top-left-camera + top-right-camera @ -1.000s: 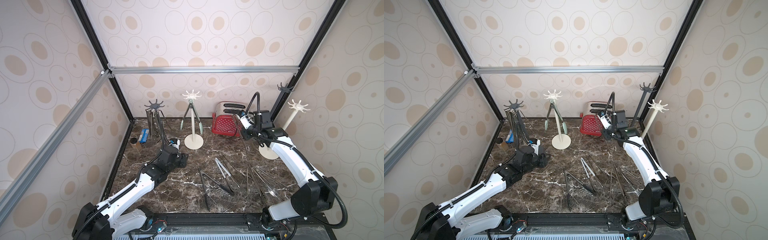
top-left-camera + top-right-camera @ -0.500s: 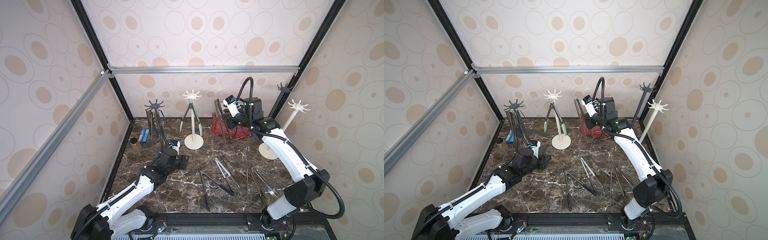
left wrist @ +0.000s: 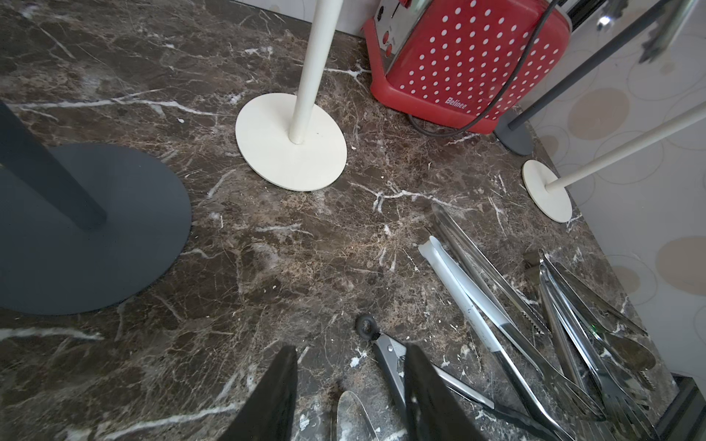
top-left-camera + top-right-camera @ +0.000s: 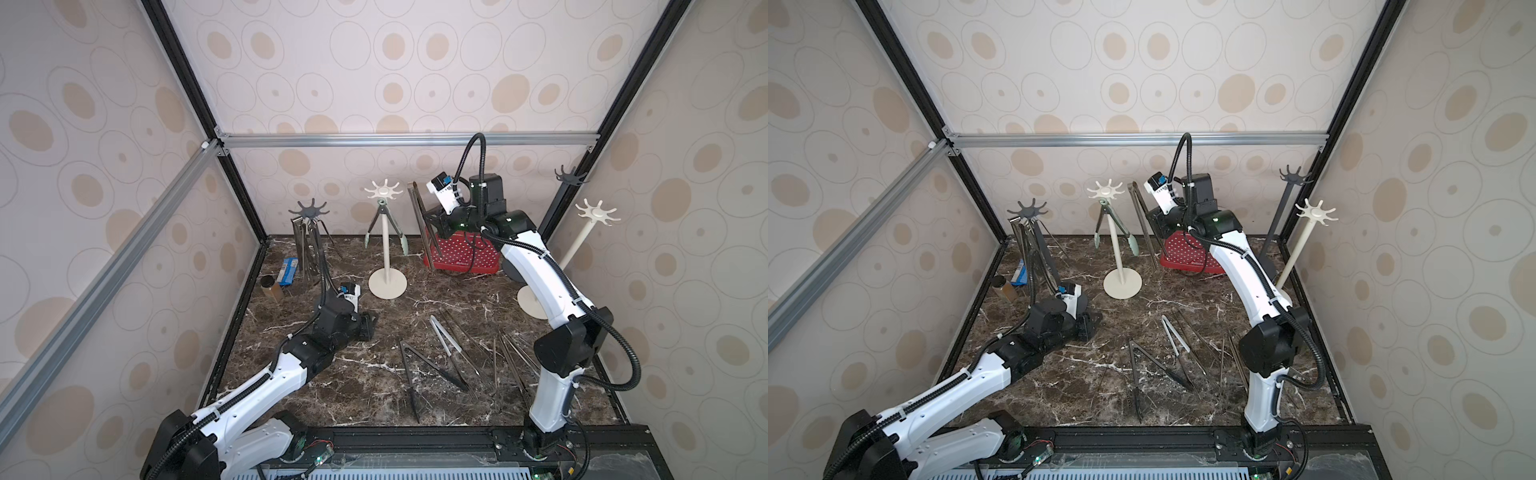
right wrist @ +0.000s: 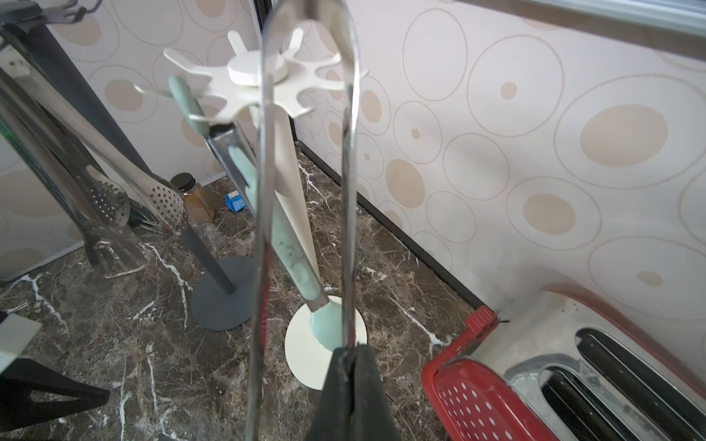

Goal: Hang food tongs on kitchen utensil racks
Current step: Hang the food tongs on the rack.

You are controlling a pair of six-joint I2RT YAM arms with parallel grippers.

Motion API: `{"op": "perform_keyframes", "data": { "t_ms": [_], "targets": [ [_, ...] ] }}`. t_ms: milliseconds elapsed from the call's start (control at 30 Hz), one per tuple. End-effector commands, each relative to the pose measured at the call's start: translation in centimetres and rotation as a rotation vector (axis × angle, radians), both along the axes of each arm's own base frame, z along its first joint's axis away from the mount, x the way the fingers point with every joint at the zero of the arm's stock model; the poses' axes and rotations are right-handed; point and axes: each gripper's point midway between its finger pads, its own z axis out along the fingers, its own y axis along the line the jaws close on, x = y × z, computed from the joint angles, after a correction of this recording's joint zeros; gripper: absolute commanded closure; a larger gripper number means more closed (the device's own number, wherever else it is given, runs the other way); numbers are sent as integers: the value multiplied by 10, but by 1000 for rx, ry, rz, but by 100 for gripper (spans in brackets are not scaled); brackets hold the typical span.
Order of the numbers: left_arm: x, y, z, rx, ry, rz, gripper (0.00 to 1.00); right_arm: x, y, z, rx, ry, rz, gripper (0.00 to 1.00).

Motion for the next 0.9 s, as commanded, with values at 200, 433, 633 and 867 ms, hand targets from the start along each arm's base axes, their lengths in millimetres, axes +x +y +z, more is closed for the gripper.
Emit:
{"op": "perform_keyframes", "data": {
  "t_ms": [200,433,633,867],
  "targets": [
    [0,6,11,-6,-41,11,55,3,21,5,30,12,85,100],
    [0,6,12,-6,-42,12,55,8,26,8,27,7,96,100],
    [-1,6,12,-4,-43,11,55,8,33,1,20,22,113,100],
    [-2,8,12,1,-44,14,55,11,36,-11,4,39,117,100]
  ]
}}
